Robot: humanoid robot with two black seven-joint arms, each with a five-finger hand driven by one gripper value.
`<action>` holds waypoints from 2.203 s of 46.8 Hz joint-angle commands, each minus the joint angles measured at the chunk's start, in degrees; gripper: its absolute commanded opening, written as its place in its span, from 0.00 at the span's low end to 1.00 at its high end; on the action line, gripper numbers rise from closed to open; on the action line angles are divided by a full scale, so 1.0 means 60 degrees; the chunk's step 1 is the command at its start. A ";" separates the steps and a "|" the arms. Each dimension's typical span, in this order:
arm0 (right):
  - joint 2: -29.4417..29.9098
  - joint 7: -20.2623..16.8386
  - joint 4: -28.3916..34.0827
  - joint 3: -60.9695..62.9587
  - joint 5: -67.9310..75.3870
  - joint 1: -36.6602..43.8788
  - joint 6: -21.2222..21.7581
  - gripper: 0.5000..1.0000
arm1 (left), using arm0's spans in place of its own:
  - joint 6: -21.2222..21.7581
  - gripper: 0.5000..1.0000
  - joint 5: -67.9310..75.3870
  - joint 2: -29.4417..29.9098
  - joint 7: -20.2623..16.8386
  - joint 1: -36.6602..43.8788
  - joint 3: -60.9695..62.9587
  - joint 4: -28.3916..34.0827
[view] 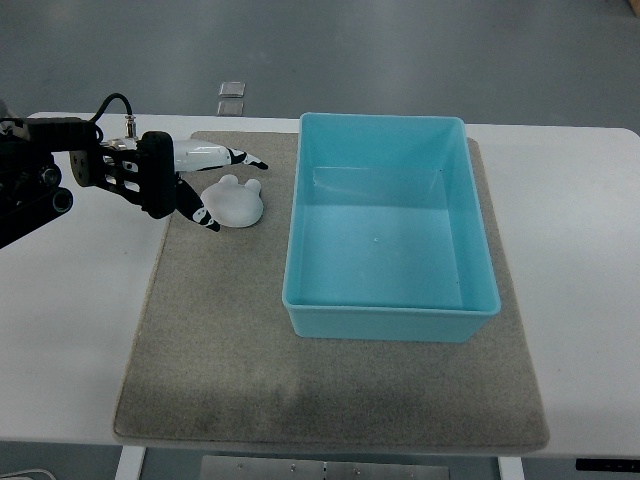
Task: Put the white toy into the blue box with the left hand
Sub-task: 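Lower the left hand over the white bunny toy and close fingers around it, then lift the bunny toy with the left hand and carry it over the blue box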
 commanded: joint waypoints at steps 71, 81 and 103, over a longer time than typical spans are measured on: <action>0.0000 0.0001 0.0000 0.0000 0.0001 0.0000 0.0000 0.87 | 0.0084 0.12 0.0029 -0.0476 0.0053 -0.0467 0.0670 0.0798; 0.0000 0.0001 0.0000 0.0000 0.0001 0.0000 0.0000 0.87 | 0.0231 0.00 0.0029 -0.0447 0.0053 -0.0687 0.0655 0.0798; 0.0000 0.0001 0.0000 0.0000 0.0001 0.0000 0.0000 0.87 | 0.0216 0.00 0.0029 0.0665 -0.0108 -0.1800 0.0479 0.0301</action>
